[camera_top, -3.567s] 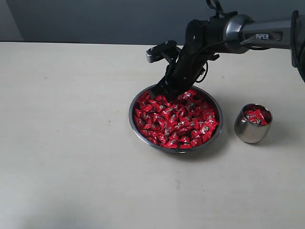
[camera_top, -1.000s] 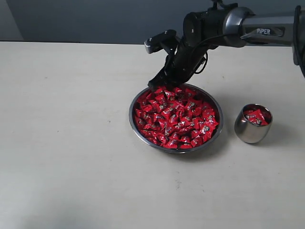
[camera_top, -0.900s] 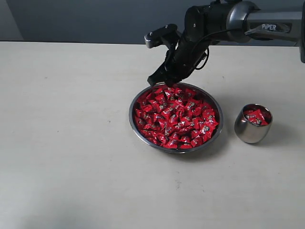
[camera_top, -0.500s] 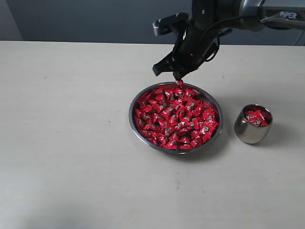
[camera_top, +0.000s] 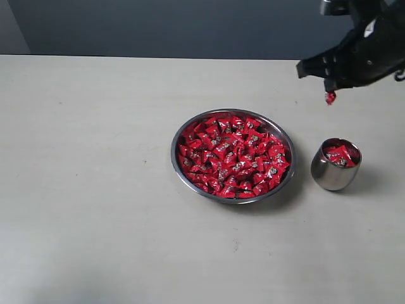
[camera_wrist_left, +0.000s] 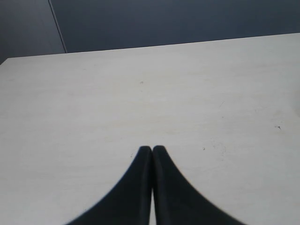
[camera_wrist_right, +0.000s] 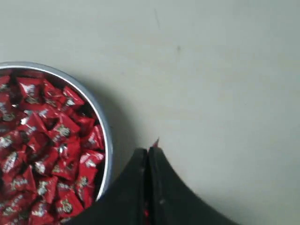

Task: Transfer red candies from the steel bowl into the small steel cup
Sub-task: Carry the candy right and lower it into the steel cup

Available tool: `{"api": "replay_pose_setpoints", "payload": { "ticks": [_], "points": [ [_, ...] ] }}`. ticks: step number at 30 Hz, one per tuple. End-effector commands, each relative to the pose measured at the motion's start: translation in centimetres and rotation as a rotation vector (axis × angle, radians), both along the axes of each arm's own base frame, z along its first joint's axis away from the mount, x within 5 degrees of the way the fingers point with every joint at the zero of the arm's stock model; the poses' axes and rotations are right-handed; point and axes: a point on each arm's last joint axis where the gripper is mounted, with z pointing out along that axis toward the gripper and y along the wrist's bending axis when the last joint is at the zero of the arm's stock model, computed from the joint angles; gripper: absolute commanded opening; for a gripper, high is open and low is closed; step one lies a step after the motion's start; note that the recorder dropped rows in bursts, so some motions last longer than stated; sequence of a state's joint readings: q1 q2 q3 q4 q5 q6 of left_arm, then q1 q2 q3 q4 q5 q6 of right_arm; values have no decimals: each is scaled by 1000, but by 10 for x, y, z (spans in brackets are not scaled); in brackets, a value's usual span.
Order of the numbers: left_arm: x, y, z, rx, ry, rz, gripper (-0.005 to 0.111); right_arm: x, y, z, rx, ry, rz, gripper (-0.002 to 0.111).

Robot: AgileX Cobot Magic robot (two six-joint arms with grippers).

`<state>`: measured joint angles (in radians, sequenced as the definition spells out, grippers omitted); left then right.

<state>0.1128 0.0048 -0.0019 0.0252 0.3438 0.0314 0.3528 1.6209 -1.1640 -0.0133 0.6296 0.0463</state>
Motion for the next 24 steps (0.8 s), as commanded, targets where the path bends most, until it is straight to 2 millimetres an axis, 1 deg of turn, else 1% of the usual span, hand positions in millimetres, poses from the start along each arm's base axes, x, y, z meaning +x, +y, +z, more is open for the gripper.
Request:
{"api": "replay_pose_setpoints", "payload": {
  "ticks": [1, 4, 9, 15, 21, 24],
  "points": [
    [0, 0, 0, 1, -12, -5, 0, -31, -21, -2, 5, -11, -33, -1],
    [0, 0, 0, 1, -12, -5, 0, -42, -24, -9, 6, -1, -35, -1],
    [0, 0, 0, 1, -12, -5, 0, -47, -25, -25, 20, 19, -45, -1],
    [0, 0, 0, 1, -12, -5, 0, -45, -24, -33, 25, 13, -46, -1],
    [0, 0, 0, 1, -12, -5, 0, -37, -21, -52, 22, 58, -68, -1],
    [0, 0, 0, 1, -12, -5, 0, -36, -21, -55, 36, 61, -92, -1]
  ]
}}
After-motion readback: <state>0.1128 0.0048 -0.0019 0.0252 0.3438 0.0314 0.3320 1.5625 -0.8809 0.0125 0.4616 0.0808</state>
